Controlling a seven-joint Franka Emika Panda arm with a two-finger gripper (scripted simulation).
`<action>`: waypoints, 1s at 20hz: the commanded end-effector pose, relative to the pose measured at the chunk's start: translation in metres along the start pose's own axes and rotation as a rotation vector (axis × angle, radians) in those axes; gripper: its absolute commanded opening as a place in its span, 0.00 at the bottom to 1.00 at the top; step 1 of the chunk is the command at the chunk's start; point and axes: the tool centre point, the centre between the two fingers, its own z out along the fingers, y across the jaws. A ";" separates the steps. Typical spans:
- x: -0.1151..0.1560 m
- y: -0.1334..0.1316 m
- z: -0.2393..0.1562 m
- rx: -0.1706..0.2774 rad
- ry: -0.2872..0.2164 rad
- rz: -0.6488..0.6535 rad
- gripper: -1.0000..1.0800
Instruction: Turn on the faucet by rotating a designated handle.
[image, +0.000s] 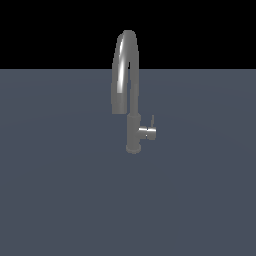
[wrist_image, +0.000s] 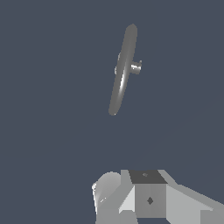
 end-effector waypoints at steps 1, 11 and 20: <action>0.000 0.000 0.000 0.000 0.000 0.000 0.00; 0.014 0.001 0.002 0.036 -0.030 0.037 0.00; 0.050 0.006 0.011 0.134 -0.112 0.138 0.00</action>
